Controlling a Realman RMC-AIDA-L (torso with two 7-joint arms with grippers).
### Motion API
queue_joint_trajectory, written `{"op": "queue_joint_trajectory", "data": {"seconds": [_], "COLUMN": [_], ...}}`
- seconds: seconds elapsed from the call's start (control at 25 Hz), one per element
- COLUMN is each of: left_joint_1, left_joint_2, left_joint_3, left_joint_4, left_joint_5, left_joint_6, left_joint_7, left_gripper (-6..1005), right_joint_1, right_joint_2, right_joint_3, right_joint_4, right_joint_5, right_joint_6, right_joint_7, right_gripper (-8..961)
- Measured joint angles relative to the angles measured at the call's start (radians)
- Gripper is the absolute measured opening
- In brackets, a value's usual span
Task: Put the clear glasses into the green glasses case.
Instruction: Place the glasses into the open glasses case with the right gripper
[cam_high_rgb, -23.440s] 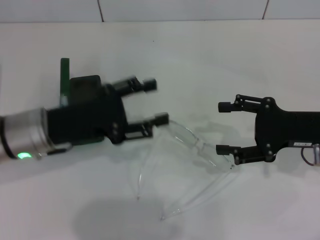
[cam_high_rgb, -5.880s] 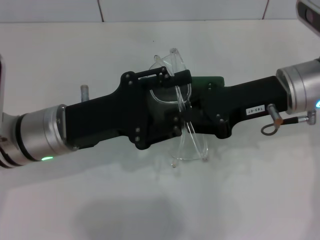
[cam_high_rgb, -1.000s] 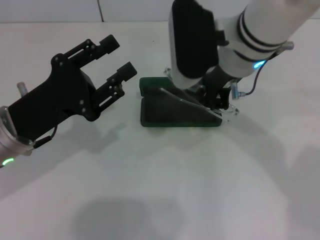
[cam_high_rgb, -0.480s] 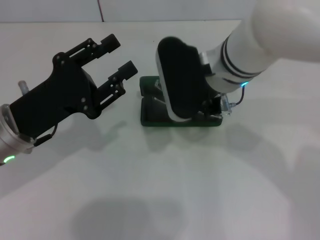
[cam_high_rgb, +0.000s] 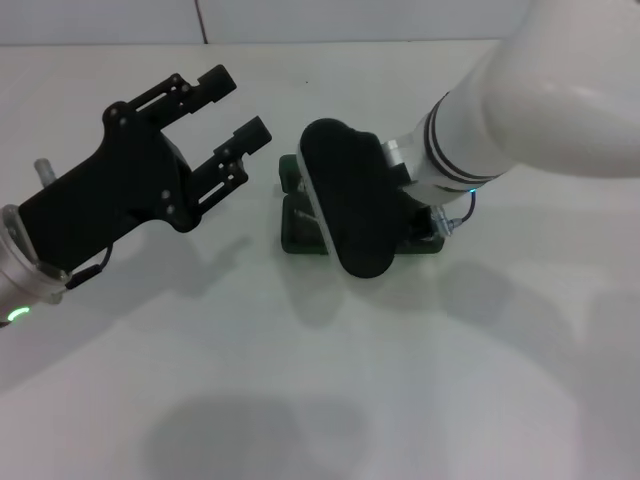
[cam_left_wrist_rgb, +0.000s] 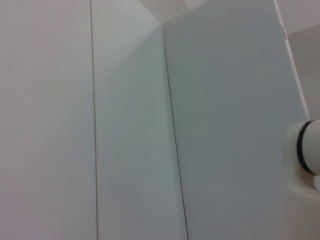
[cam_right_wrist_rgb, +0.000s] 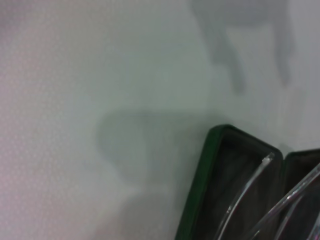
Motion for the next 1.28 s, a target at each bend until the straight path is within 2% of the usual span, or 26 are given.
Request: {"op": "queue_joint_trajectory", "data": {"seconds": [0.2, 0.6, 0.72, 0.92, 1.28], "left_joint_1": [-0.002, -0.004, -0.004, -0.003, -0.002], "left_joint_2": [0.002, 0.004, 0.003, 0.0, -0.004], "left_joint_3": [0.0, 0.0, 0.0, 0.0, 0.0], "left_joint_4": [-0.008, -0.014, -0.014, -0.014, -0.014], "left_joint_5": [-0.002, -0.004, -0.004, -0.004, -0.004], "left_joint_6": [-0.006, -0.007, -0.007, -0.007, -0.007], "left_joint_7": [0.001, 0.003, 0.006, 0.009, 0.009], "left_gripper": [565, 566, 566, 566, 567], "right_joint_1": [0.0, 0.0, 0.0, -0.013, -0.025], "right_joint_2": [0.0, 0.0, 0.0, 0.0, 0.0], "right_joint_3": [-0.042, -0.081, -0.105, -0.103, -0.094], "right_joint_4": [0.0, 0.002, 0.007, 0.001, -0.023], "right_joint_5": [-0.079, -0.089, -0.092, -0.09, -0.086], "right_joint_6": [0.045, 0.053, 0.053, 0.051, 0.049], "right_joint_7": [0.069, 0.076, 0.078, 0.08, 0.095], "right_gripper": [108, 108, 158, 183, 365]}}
